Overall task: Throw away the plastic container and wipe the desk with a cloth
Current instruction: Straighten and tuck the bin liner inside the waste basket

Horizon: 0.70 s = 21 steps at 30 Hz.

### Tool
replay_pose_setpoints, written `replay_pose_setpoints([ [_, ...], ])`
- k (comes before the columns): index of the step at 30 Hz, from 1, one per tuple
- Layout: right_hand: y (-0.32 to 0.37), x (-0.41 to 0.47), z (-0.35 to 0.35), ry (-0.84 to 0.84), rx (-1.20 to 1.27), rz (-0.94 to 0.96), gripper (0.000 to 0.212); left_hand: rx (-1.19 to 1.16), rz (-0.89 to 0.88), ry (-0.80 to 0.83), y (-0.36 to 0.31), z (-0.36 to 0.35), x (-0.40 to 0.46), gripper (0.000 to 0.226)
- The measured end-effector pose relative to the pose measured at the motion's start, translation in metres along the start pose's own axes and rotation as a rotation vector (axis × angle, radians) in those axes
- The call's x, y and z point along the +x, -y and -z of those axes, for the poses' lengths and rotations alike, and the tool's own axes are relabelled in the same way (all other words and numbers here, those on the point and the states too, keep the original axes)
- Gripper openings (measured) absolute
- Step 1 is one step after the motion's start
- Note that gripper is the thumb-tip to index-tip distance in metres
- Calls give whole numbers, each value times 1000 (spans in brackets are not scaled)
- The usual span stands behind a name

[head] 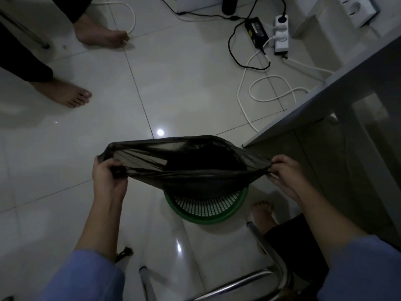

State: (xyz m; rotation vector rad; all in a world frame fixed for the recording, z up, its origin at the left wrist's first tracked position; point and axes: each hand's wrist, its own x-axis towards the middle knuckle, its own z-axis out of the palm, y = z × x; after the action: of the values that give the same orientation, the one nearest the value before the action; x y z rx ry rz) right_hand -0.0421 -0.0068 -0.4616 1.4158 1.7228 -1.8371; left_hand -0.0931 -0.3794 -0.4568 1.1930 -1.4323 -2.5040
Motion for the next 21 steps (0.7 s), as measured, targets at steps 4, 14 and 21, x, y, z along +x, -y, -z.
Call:
replay_pose_setpoints([
  [4, 7, -4, -4, 8, 82, -10, 38, -113, 69, 91, -10, 11, 5, 45],
  [14, 17, -22, -12, 59, -383, 259, 22, 61, 15, 115, -17, -5, 8, 30],
  [21, 21, -29, -2, 258, -912, 443, 12, 227, -133, 54, -20, -11, 10, 39],
])
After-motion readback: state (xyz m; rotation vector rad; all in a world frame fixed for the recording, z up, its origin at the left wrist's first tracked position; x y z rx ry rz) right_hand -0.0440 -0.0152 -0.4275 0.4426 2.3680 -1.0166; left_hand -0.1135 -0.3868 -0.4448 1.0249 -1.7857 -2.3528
